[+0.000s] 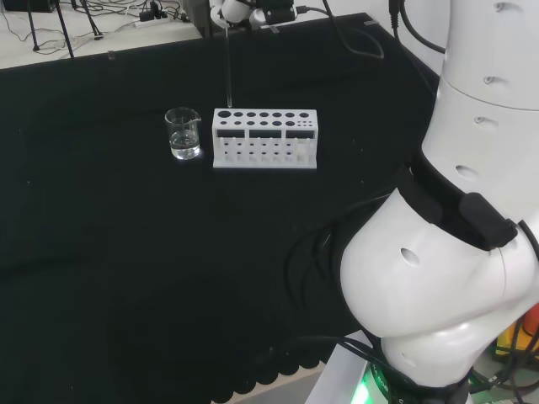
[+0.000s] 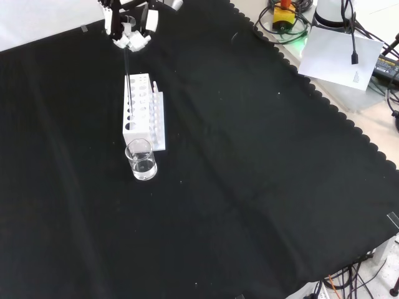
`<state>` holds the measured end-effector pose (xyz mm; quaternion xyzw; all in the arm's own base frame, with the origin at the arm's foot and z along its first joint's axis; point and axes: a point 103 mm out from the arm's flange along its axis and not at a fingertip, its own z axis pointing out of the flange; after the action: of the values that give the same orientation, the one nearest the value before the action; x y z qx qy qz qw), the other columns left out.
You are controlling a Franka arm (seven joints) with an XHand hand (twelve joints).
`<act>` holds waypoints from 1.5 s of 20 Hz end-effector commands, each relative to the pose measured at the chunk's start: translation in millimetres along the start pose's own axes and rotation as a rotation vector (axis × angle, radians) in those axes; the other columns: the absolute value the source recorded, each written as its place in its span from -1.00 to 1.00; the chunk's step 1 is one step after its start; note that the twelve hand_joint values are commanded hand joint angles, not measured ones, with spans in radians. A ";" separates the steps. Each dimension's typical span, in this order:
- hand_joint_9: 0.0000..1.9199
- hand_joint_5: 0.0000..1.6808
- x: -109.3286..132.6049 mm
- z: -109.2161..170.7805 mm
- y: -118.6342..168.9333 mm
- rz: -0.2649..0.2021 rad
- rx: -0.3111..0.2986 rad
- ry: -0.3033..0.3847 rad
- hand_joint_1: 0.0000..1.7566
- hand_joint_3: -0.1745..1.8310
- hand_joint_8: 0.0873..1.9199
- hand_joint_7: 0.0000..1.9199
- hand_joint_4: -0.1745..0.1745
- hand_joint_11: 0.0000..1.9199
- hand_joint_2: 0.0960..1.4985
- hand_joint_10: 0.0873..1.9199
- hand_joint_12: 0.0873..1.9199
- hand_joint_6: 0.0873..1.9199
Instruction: Put the glass rod back on the white test tube rack.
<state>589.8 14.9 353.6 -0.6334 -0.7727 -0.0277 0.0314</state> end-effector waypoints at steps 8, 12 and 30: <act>0.89 0.45 -14.5 2.2 -5.5 0.015 -0.002 0.008 0.39 0.01 0.13 0.59 -1.00 0.84 -0.30 -0.13 -0.27 -0.17; 0.89 0.45 -13.6 17.5 -8.0 0.042 0.011 -0.018 0.39 0.01 0.13 0.59 -1.00 0.84 -0.30 -0.13 -0.27 -0.17; 0.89 0.45 -20.2 47.2 5.0 0.008 0.055 0.048 0.39 0.01 0.13 0.59 -1.00 0.84 -0.30 -0.13 -0.27 -0.17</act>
<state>595.3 -2.5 322.9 -0.6397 -0.7662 -0.0270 0.0546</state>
